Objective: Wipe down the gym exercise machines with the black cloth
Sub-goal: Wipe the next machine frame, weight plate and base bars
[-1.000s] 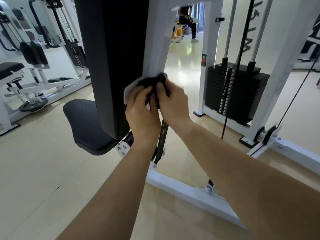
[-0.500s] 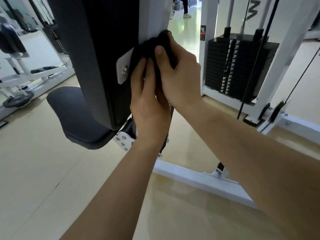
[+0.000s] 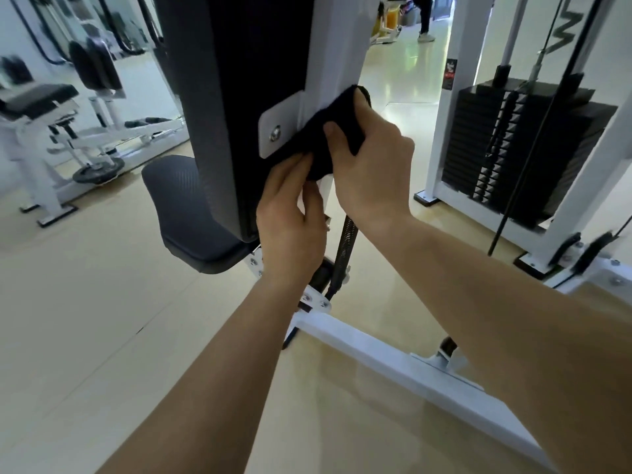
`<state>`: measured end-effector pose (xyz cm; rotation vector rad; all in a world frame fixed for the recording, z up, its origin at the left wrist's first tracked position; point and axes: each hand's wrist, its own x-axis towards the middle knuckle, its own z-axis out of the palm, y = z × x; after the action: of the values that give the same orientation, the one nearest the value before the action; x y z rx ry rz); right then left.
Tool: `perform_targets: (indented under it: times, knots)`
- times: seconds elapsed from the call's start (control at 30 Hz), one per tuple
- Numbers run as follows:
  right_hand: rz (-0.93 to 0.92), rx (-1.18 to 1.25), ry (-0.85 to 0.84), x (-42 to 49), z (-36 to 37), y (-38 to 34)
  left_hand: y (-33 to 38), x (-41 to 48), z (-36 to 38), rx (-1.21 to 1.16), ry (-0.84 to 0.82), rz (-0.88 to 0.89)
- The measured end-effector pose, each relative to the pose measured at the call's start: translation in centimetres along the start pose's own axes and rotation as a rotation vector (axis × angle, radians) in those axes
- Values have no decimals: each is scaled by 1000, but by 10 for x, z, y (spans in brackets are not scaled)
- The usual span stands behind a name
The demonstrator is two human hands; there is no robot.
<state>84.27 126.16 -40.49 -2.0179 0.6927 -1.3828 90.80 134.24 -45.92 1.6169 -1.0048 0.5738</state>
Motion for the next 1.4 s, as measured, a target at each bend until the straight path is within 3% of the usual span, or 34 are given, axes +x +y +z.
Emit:
perform_targets:
  times: [0.17,0.37,0.5,0.8,0.9,1.07,1.13,1.4]
  knots:
    - [-13,53,-40,-17,-7,-5,19,2,-1,-165,1,-207]
    - [74,240,-226,-55,-3,1,19,-2,-3,-226,38,-303]
    - [181,295,-289,-60,-10,-1,21,3,-3,-220,71,-282]
    - [676,558,-471,-63,-19,0,2,-3,15,-9,75,-97]
    - [604,528,-394,-66,-16,1,-5,-10,17,40,23,-23]
    - [278,306,-245,-82,-24,11,-3,-4,22,103,63,-47]
    - [332,313,-194,-86,-32,17,6,6,27,83,139,-46]
    - [501,176,-268,-93,-40,58,3,11,44,105,289,-67]
